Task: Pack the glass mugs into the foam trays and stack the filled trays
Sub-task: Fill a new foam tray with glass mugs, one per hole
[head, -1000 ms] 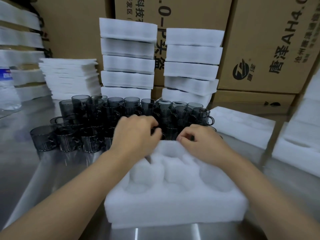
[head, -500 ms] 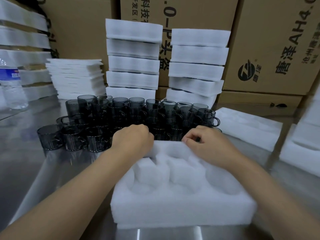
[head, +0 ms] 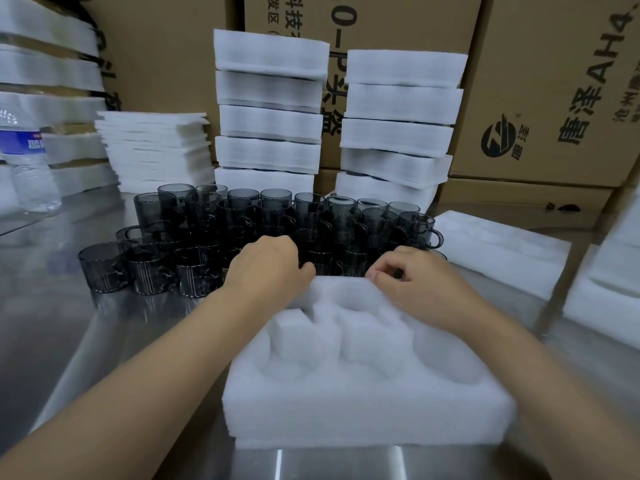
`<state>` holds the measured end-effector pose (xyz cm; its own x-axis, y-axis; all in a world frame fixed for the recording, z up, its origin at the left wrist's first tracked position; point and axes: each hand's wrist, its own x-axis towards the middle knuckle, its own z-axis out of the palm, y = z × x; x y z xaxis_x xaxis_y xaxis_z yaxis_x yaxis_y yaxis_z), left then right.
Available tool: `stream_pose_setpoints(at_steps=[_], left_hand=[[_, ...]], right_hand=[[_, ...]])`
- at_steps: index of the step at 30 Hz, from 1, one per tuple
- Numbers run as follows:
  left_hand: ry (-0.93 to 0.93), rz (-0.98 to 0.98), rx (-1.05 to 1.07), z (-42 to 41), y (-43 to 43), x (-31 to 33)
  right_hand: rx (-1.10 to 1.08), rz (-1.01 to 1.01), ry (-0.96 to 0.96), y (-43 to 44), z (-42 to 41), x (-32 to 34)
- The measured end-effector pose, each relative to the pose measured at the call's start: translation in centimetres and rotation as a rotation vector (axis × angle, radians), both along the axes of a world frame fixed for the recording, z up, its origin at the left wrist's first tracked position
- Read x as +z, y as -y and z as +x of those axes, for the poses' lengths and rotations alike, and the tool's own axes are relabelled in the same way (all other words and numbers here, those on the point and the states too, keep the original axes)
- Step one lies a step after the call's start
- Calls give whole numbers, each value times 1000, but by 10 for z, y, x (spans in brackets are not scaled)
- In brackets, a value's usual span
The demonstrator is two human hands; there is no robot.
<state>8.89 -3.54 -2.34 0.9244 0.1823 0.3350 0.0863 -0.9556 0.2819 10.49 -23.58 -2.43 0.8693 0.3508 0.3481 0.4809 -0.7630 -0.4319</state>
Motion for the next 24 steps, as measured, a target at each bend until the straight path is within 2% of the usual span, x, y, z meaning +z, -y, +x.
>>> stream_pose_setpoints(at_steps=[5,9,15,19,21,24], left_hand=[[54,59,-15,-3,3,2],[234,179,-64,-6,5,1],[508,264,-164,-10,10,4],[814,326,-376,-13,11,8],[876,369,-476,-13,12,10],[889,384,-550,-13,11,11]], right_hand=[[1,5,-1,0,2,-1],[22,51,-39,2,3,0],[119,281,-222,-6,-2,29],[83,388,-504,-28,-1,46],[124,513,-596,-36,-2,46],[189,650,-609,-37,-1,35]])
